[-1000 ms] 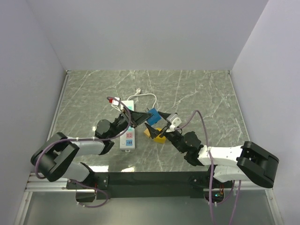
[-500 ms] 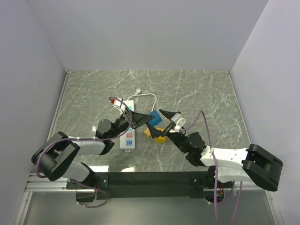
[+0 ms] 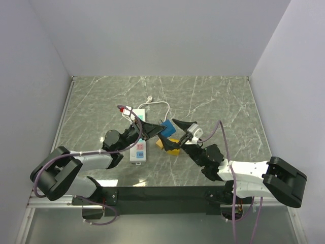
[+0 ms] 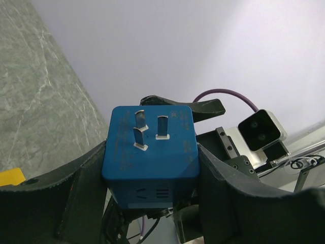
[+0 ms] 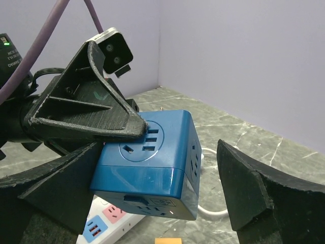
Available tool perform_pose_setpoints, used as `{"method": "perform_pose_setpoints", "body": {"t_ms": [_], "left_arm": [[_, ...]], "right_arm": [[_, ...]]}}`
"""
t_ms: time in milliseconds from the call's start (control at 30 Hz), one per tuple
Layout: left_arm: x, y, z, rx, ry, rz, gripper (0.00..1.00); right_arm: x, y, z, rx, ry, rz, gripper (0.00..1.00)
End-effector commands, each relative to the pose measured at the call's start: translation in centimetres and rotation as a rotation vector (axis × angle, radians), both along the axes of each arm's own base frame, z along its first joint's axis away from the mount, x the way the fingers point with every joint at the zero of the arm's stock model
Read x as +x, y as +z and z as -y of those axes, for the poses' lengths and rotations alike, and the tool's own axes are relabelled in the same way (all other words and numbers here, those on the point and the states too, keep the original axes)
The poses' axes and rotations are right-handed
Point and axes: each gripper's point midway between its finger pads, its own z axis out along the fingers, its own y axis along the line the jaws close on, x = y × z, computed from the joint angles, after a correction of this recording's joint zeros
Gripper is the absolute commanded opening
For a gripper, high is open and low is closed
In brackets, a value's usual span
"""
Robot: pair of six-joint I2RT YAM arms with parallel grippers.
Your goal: Insert the plug
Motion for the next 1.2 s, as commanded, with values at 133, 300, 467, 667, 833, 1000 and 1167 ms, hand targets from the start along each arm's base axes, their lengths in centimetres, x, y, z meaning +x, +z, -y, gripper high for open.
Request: {"method": "perform_pose_setpoints", "body": {"t_ms": [133, 300, 467, 667, 833, 1000, 1167], "left_arm": [[-4.2, 8.3, -2.7, -0.237, -0.020, 0.340, 0.01], [-4.1, 8.4, -2.7, -0.233, -0.015, 0.339, 0.00], [-4.5, 8.7, -2.8, -0.238, -0.022, 0.349, 0.01], [-4.5, 8.7, -3.2, -0.227, 0.000, 0.350, 0.01], [-4.7, 9.0, -3.5, -0.223, 0.009, 0.356, 0.00], [-5.1, 9.3, -3.2, -0.229, -0.022, 0.360, 0.00], [-5.3, 9.4, -2.7, -0.184, -0.045, 0.365, 0.01]], "right_arm": [[-1.8, 10.3, 5.0, 0.401, -0.048, 0.230, 0.97], [-1.8, 9.4, 4.4, 0.352, -0.037, 0.217, 0.97], [-1.2, 8.7, 4.7, 0.303, -0.082, 0.200, 0.97], [-0.5, 7.5, 5.4, 0.235, -0.150, 0.189, 0.98], [-1.0, 6.9, 4.7, 0.161, -0.110, 0.202, 0.98], [-1.2, 6.3, 3.6, 0.102, -0.077, 0.226, 0.98], [-1.5, 6.0, 2.3, 0.033, -0.035, 0.264, 0.99]]}}
